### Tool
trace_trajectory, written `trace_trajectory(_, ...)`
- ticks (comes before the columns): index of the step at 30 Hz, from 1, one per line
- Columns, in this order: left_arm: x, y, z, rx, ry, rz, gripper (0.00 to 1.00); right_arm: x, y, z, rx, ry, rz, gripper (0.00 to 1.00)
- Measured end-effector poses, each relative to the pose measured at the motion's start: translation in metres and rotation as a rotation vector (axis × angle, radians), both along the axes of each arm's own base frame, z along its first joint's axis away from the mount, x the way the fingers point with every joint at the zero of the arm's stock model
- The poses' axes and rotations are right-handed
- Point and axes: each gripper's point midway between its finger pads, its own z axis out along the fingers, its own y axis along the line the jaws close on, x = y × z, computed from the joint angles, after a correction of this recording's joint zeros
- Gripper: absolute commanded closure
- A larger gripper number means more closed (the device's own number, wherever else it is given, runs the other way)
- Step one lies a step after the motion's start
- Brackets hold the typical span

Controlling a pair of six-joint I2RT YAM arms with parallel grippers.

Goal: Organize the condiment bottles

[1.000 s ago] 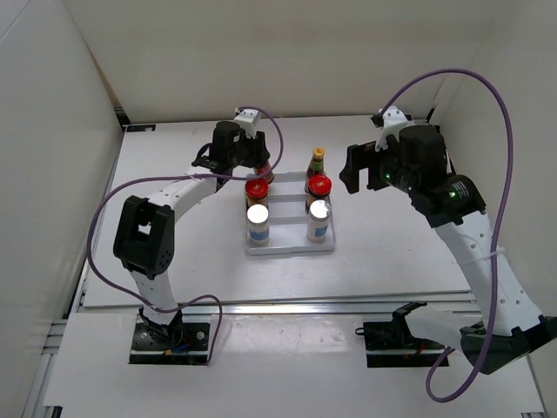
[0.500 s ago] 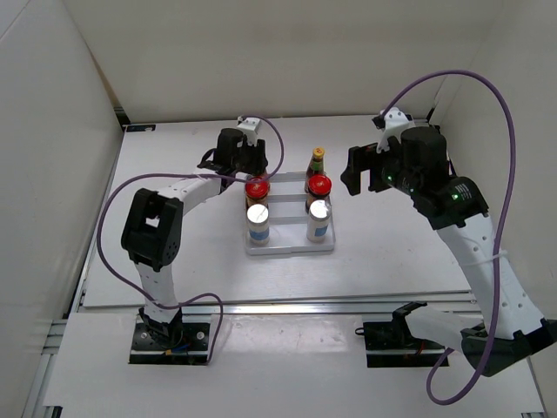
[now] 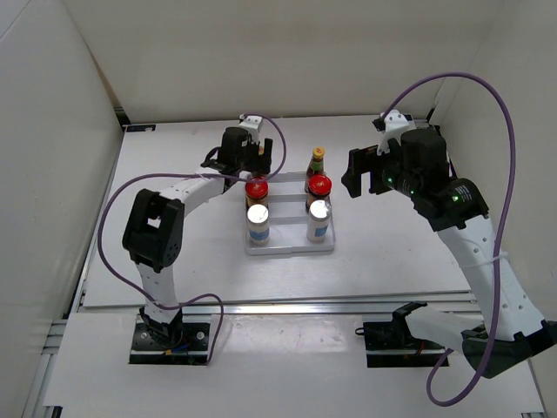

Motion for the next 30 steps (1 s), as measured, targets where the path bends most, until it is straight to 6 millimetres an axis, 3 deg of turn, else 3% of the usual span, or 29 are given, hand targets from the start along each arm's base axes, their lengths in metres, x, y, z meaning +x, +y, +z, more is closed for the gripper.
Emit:
trace_trajectory(5,0.006,-0.004,0.022,-0.009,-0.032,0.001,0.00,0.000,0.000,0.000,0.001,0.001,-0.001,0.00)
trace_trajectory(10,0.010,-0.006,0.076,-0.055,-0.117,0.004,0.00,0.000,-0.002,-0.001,-0.001,0.003,-0.013,0.00)
trace_trajectory(14,0.005,-0.001,0.154,-0.102,-0.240,0.013,0.00,0.004,-0.012,-0.004,-0.020,0.012,-0.081,0.00)
trace_trajectory(17,-0.008,0.015,0.226,-0.118,-0.349,0.056,0.00,0.008,-0.022,-0.011,-0.058,0.038,-0.147,0.00)
trace_trajectory(20,-0.041,0.044,0.285,-0.120,-0.444,0.120,0.00,0.014,-0.027,-0.018,-0.080,0.060,-0.192,0.00)
trace_trajectory(22,-0.074,0.070,0.306,-0.111,-0.484,0.165,0.00,0.015,-0.030,-0.021,-0.089,0.071,-0.213,0.00)
trace_trajectory(25,-0.128,0.116,0.308,-0.093,-0.525,0.251,0.00,0.015,-0.031,-0.024,-0.084,0.079,-0.226,0.00)
trace_trajectory(27,-0.159,0.145,0.289,-0.070,-0.521,0.317,0.00,0.012,-0.032,-0.031,-0.086,0.095,-0.233,0.00)
trace_trajectory(30,-0.195,0.178,0.244,-0.018,-0.484,0.394,0.00,0.008,-0.034,-0.046,-0.092,0.120,-0.238,0.00)
